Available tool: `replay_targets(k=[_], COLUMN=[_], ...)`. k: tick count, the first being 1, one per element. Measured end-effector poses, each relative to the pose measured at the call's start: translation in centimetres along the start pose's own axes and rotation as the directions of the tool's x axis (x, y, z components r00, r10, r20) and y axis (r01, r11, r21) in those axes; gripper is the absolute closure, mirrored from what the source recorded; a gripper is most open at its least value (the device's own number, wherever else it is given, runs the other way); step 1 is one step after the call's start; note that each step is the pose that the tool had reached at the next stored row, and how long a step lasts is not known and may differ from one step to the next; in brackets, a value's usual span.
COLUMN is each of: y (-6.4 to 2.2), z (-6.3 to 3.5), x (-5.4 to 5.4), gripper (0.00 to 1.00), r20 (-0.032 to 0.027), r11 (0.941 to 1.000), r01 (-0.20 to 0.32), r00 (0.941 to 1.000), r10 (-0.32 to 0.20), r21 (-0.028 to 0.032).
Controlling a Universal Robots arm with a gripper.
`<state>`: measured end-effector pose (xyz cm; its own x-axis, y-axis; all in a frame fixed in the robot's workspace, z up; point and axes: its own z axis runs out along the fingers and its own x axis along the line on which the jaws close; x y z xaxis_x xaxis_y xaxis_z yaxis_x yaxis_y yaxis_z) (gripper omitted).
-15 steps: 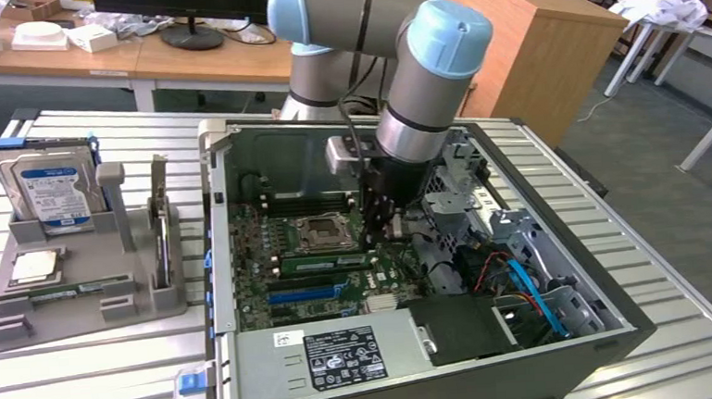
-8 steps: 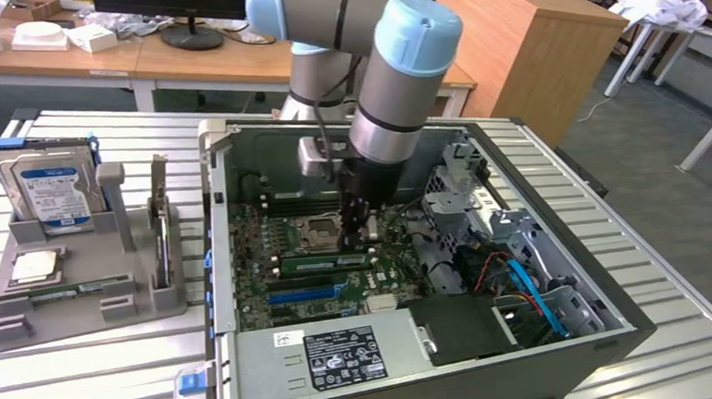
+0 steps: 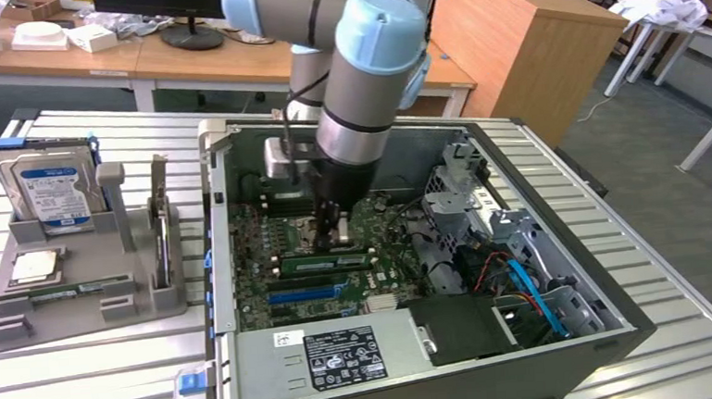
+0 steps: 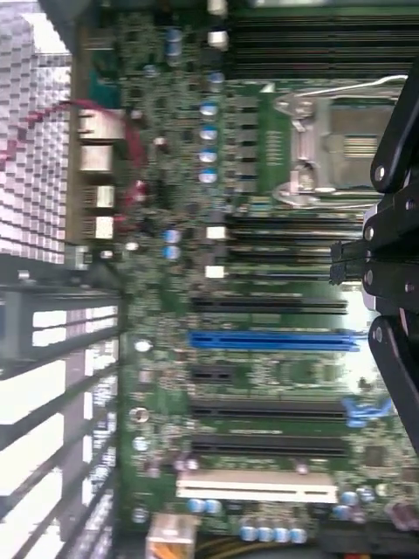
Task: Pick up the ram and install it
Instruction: 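Press down the ram until it locks into place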
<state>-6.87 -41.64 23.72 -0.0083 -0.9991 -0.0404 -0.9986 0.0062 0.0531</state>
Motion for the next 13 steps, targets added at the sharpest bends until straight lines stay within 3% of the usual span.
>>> replay_targets(k=[7,13], y=[2.95,3.06], z=[0.58,1.65], x=[0.0,0.1], gripper=[0.90,0.90], r20=[0.0003,-0.0003], r11=[1.0000,1.0000], r01=[0.000,-0.002], r00=[1.0000,1.0000], r10=[0.000,0.002], r21=[0.0001,-0.0001])
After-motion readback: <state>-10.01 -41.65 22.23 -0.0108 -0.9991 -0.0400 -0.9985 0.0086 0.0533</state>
